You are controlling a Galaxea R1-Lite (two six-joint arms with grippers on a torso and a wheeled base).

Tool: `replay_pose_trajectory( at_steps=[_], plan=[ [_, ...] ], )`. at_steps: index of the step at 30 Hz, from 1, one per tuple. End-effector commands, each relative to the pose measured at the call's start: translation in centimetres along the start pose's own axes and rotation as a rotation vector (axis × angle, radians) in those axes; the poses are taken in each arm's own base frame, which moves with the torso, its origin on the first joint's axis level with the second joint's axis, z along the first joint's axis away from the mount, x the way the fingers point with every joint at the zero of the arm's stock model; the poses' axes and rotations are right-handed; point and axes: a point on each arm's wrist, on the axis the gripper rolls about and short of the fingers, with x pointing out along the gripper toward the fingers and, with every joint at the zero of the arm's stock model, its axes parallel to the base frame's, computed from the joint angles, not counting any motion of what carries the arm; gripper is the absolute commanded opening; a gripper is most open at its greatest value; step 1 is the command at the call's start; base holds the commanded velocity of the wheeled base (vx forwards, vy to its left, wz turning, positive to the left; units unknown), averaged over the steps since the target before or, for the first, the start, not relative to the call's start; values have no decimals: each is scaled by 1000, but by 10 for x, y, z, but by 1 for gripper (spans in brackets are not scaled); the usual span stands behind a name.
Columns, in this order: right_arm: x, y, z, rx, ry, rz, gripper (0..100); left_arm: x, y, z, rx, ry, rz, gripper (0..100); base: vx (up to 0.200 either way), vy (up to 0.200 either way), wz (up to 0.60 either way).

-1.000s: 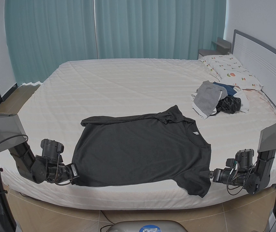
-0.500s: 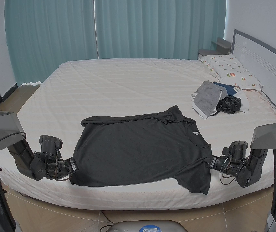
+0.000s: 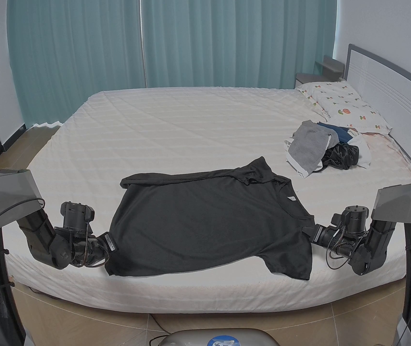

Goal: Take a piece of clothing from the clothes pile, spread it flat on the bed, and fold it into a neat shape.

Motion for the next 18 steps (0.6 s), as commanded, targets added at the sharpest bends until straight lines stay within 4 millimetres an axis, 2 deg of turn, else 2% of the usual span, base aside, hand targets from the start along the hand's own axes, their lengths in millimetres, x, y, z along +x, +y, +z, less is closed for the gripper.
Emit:
replay_pose_trajectory(
  at_steps=[1,5,9,12,14,18],
  plan=[
    [-1,-3,-3,4,7,-4,100,4,2,-3,0,12,8,0,0,0,0],
    [-7,-2,7,11,-33,-20,100,7,3,-5,-3,21,14,0,0,0,0],
    [-32,6,11,20,-23,-21,100,7,4,-5,-3,22,15,0,0,0,0],
    [-41,6,6,29,14,-18,100,7,4,-5,-3,22,15,0,0,0,0],
    [-50,3,-8,34,111,19,100,7,5,-6,-4,25,18,0,0,0,0],
    [-50,1,-22,-25,180,38,100,7,5,-7,-3,29,19,0,0,0,0]
  ],
)
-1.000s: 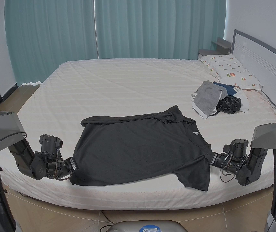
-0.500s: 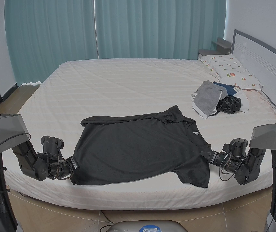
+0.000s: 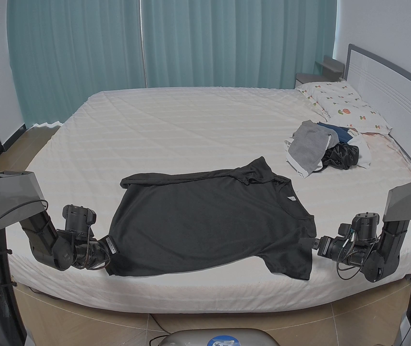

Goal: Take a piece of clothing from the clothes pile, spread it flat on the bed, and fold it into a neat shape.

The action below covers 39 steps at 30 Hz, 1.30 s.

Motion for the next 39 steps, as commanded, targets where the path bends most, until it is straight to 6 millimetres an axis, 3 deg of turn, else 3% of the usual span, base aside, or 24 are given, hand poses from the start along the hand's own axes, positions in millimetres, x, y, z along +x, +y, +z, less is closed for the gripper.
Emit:
replay_pose_trajectory(
  at_steps=[1,11,12,17,24,39],
  plan=[
    [-3,0,-16,-42,73,-7,100,0,1,-1,-1,5,3,0,0,0,0],
    [11,8,-28,-68,110,24,100,-1,0,-1,-1,3,2,0,0,0,0],
    [11,8,-29,-69,114,23,0,-1,0,-1,0,2,1,0,0,0,0],
    [7,8,-28,-65,115,14,0,-2,2,-3,3,12,6,0,0,0,0],
    [-13,4,-26,-31,157,-36,0,-3,4,-5,5,32,-11,0,0,0,0],
    [-45,12,-43,-209,293,-42,0,-16,10,0,64,1,40,0,0,0,0]
  ],
)
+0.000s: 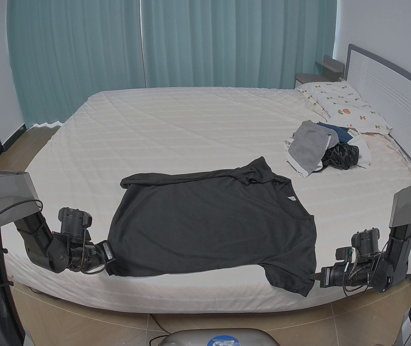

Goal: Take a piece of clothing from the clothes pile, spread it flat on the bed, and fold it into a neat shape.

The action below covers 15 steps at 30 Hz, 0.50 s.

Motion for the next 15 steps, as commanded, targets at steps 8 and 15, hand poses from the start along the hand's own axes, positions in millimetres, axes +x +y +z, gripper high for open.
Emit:
replay_pose_trajectory(
  at_steps=[8,15],
  plan=[
    [-13,10,-14,-77,56,18,0,-23,2,2,46,73,85,0,0,0,0],
    [-19,9,-26,-158,145,8,0,-17,9,0,93,61,188,0,0,0,0]
  ],
)
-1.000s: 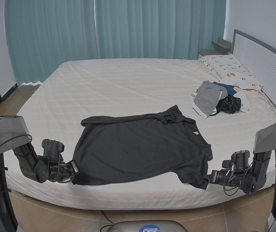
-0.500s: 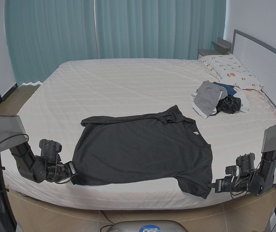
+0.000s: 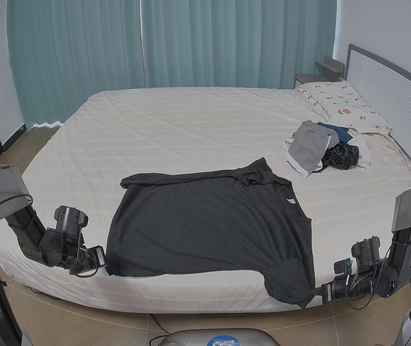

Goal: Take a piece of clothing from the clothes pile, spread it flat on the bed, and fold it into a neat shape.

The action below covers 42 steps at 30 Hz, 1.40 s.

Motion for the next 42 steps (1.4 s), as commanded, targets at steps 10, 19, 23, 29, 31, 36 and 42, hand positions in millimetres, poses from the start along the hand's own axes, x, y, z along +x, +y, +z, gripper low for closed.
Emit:
replay_pose_trajectory(
  at_steps=[10,19,23,29,31,36,42],
  plan=[
    [0,-5,-2,-12,25,-19,0,2,1,-2,36,34,-53,0,0,0,0],
    [1,-5,-2,-15,27,-18,0,5,7,0,11,87,-209,100,0,0,0],
    [2,-5,-1,-15,24,-19,0,12,8,-3,17,108,-274,100,0,0,0],
    [3,-6,0,-15,20,-19,0,24,3,-14,50,86,-293,100,0,0,0],
    [3,-6,0,-17,20,-17,0,25,4,-17,56,80,-297,100,0,0,0],
    [3,-6,0,-17,20,-17,0,27,5,-20,102,77,-293,0,0,0,0],
    [2,-6,0,-16,21,-19,0,30,7,-21,102,62,-238,0,0,0,0]
  ],
)
